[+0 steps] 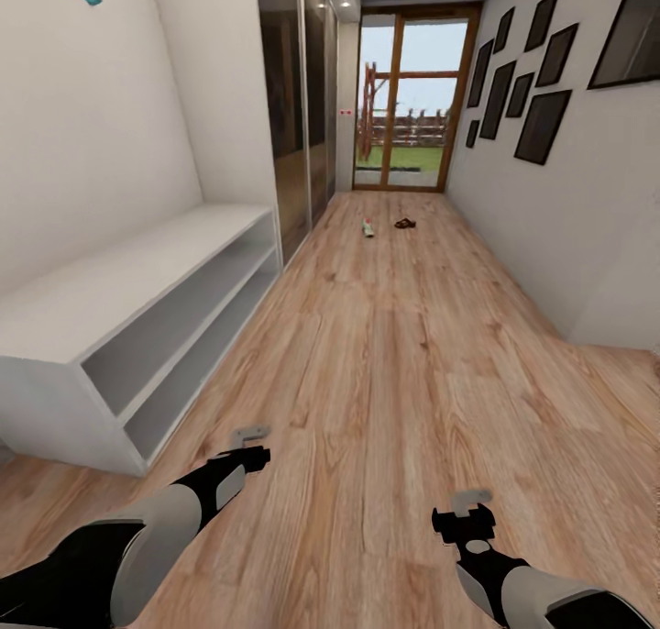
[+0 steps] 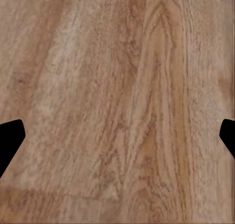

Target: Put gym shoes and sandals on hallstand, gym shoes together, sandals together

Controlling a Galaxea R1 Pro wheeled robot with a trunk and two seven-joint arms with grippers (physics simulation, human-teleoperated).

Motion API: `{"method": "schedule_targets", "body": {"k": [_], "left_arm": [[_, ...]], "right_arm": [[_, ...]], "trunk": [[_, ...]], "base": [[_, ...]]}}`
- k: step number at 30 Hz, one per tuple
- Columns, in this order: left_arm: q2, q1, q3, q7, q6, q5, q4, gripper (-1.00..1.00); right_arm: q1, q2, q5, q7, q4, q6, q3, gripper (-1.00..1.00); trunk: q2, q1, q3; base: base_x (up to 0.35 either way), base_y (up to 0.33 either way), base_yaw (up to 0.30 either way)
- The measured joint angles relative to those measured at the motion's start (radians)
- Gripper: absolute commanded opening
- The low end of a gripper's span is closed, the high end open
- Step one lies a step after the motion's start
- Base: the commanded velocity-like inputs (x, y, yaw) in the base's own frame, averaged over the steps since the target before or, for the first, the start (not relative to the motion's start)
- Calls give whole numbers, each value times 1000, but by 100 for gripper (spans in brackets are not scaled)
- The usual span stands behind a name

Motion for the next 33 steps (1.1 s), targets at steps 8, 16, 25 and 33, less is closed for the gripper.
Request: {"method": "schedule_targets", "body": {"k": [8, 16, 25, 33], "left_arm": [[0, 0, 0, 0, 0, 0, 0, 100], [0, 0, 0, 0, 0, 0, 0, 100], [1, 0, 0, 0, 0, 0, 0, 100], [2, 0, 0, 0, 0, 0, 0, 100]], "right_arm": [[0, 0, 0, 0, 0, 0, 0, 100], [1, 0, 0, 0, 0, 0, 0, 100], [0, 0, 0, 0, 0, -1, 0, 100], [0, 0, 0, 0, 0, 0, 0, 100]], "trunk": [[0, 0, 0], [0, 0, 0], [0, 0, 0], [0, 0, 0]], "base": [[350, 0, -279], [350, 0, -296], [350, 0, -272], [350, 0, -63]]}}
